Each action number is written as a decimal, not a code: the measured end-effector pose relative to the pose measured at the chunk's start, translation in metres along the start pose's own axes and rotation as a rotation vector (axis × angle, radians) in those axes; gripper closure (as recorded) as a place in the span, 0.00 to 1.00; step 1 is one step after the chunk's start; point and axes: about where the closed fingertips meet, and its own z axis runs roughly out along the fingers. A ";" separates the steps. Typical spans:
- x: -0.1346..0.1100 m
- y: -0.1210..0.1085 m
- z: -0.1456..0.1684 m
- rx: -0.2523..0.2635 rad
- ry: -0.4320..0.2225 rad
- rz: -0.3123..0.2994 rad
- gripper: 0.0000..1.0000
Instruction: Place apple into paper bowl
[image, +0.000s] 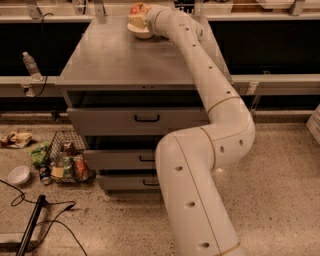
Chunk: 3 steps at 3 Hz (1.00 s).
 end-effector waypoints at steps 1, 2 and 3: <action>0.005 0.006 0.005 0.000 0.020 -0.014 1.00; 0.016 0.005 0.007 0.005 0.052 -0.013 1.00; 0.026 -0.008 -0.003 0.014 0.079 0.009 1.00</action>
Offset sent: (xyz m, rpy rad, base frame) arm 0.1748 -0.0185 0.0268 -0.0591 0.0707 -0.0224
